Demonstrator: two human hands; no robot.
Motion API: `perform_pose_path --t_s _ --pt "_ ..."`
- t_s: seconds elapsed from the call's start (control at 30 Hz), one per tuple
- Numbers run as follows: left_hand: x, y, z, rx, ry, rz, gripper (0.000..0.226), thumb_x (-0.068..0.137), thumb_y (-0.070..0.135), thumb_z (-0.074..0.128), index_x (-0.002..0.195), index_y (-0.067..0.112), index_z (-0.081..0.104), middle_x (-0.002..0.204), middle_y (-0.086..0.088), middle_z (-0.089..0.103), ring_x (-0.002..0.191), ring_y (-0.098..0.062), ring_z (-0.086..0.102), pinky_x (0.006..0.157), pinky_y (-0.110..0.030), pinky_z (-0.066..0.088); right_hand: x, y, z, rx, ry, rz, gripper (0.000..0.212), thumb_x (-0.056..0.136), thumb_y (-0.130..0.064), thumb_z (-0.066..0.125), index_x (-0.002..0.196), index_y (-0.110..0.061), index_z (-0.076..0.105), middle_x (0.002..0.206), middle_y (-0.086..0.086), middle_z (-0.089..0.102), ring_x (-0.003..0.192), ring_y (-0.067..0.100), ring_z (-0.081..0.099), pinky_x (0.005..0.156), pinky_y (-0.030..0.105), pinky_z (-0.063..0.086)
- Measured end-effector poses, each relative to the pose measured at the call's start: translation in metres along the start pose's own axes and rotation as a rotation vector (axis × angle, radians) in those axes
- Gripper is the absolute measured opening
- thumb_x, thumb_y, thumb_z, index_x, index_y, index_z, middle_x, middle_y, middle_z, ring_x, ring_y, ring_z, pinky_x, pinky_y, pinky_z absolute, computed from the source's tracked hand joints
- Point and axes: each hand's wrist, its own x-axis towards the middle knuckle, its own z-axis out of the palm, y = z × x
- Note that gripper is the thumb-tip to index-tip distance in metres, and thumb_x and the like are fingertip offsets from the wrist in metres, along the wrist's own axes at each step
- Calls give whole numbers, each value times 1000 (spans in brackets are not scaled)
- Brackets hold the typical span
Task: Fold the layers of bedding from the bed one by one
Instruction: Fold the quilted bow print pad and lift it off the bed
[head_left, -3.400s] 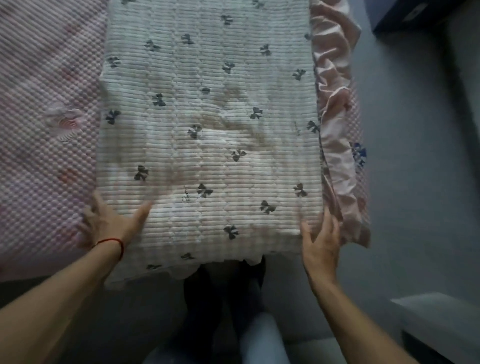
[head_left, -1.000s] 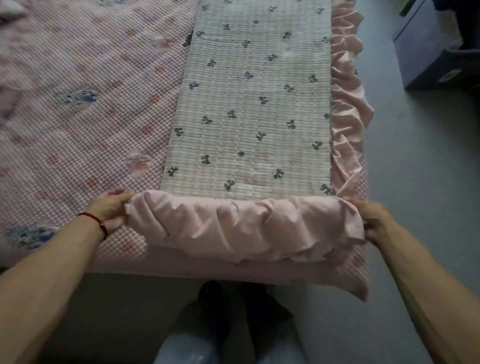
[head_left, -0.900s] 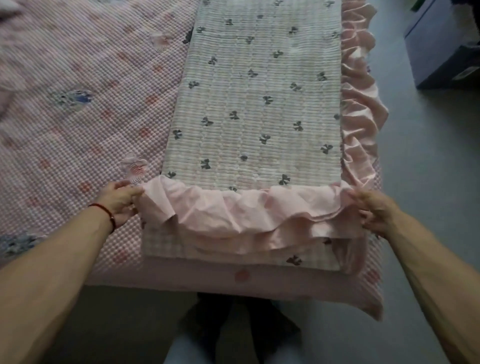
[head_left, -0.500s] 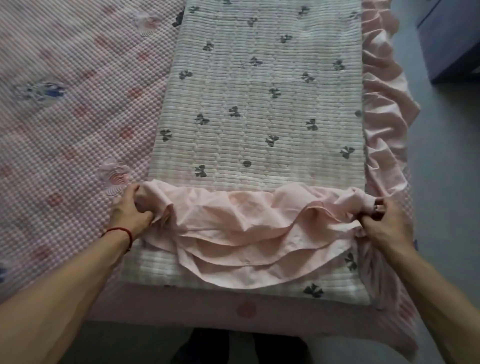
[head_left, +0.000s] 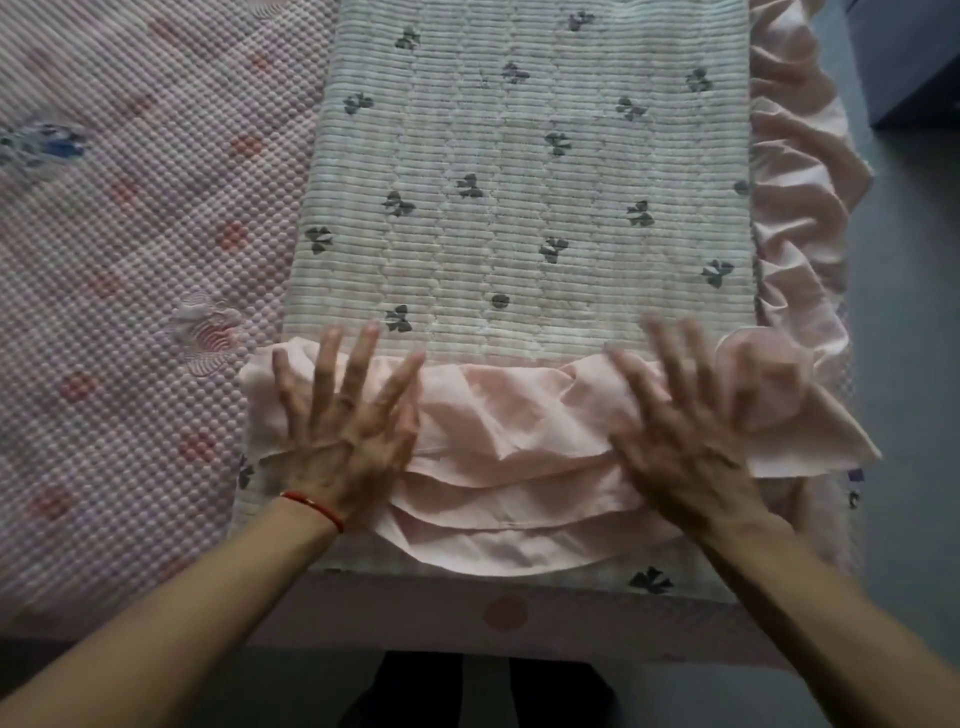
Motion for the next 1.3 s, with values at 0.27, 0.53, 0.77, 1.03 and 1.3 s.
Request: perform_pose_path --t_s 0.27,0.53,0.77,1.03,1.3 --pt "-1 -37 46 3 -198 -133 61 96 63 22 155 53 10 169 1 -7 153 -35 -18 108 -80 -5 -33 95 40 36 -396 507 74 83 -93 11 148 -66 -13 166 -10 -28 152 20 -30 118 72 -4" --pt "1 -36 29 -84 -224 -225 65 93 66 17 155 53 5 169 -6 -8 152 -42 -15 106 -81 -5 -11 55 11 -32 -310 535 90 87 -81 10 161 -33 -4 167 17 -21 153 41 -19 116 75 -4" --pt "-24 -3 48 -147 -160 -16 66 96 54 32 157 48 7 169 1 -7 153 -36 -14 111 -75 13 -17 -12 54 -19 -309 180 80 88 -82 25 158 -52 -3 170 1 -17 154 32 -23 108 81 -11" --pt "-32 -48 42 -95 -244 -37 66 97 65 26 156 50 2 167 0 -20 151 -31 -24 114 -74 2 -34 51 60 114 -356 368 83 82 -86 24 154 -58 -8 166 -3 -29 147 14 -37 112 79 3" --pt "-91 -56 12 4 -111 217 91 79 77 52 153 24 41 165 -17 19 152 -43 12 110 -79 4 -67 10 15 -84 -289 -210 113 72 -95 35 163 -34 6 170 15 -13 155 41 -13 106 84 -8"
